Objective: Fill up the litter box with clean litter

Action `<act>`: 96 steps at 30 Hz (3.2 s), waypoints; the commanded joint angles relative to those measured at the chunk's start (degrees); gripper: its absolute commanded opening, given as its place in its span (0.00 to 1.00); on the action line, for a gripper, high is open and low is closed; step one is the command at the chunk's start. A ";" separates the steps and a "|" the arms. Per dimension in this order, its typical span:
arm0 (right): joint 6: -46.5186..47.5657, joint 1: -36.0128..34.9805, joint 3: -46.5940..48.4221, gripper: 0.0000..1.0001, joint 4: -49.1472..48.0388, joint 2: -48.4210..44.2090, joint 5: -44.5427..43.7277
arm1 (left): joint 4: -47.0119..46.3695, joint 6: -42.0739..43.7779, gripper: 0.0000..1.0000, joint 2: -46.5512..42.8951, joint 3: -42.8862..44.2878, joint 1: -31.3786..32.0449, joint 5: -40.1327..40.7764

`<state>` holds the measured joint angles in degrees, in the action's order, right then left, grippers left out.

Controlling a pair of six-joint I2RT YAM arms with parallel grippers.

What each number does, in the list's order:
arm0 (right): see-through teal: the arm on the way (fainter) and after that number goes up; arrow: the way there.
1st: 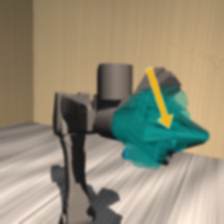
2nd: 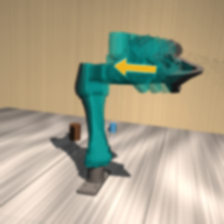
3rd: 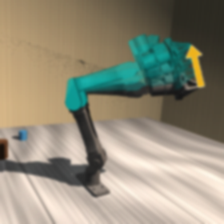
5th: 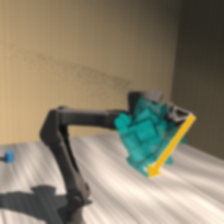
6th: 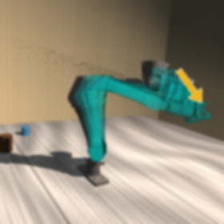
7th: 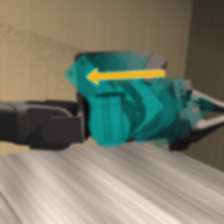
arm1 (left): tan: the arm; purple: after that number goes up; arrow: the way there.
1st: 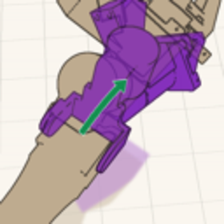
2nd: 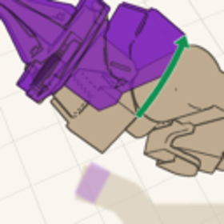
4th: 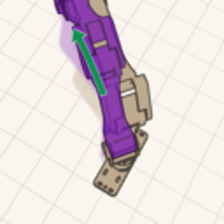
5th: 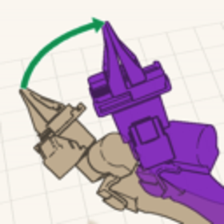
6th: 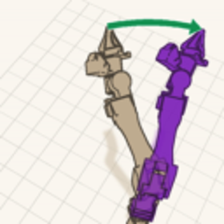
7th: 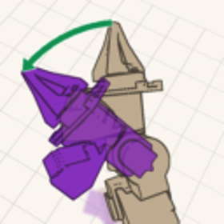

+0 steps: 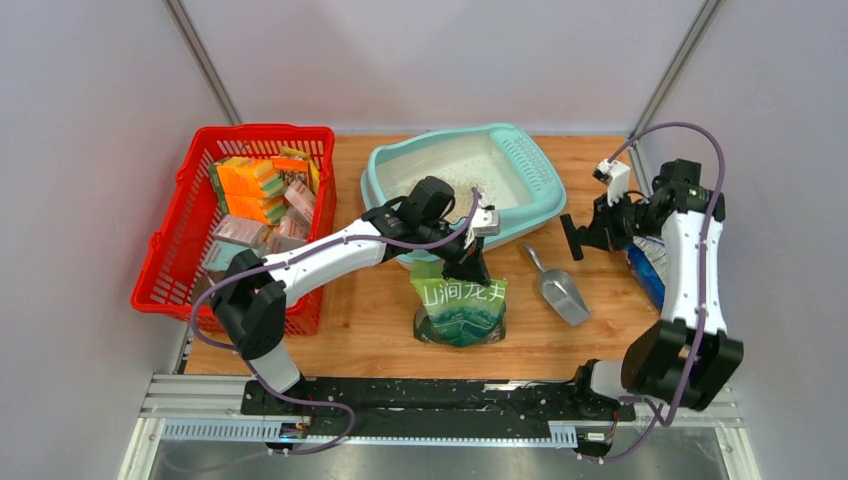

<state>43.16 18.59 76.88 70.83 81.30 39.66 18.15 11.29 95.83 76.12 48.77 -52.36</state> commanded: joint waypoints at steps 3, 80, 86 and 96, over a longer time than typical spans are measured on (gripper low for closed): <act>16.16 -4.43 1.17 0.00 14.49 -12.64 14.74 | -3.82 -1.79 0.00 1.11 1.93 0.36 1.29; -5.89 -37.49 -7.97 0.00 3.71 -16.00 0.68 | -9.80 -7.42 0.16 1.46 -1.32 0.01 -5.47; -6.51 -37.66 -7.98 0.02 3.18 -16.43 0.51 | -8.31 -6.54 0.00 1.38 -1.67 0.01 -5.12; -6.93 -28.01 -6.74 0.69 4.50 -22.57 5.50 | -7.87 -5.66 0.00 0.23 -2.55 -0.08 -3.98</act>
<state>37.71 -14.17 69.08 78.00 62.85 40.77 9.76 4.14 96.62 74.41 48.66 -56.88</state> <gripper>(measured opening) 0.626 0.019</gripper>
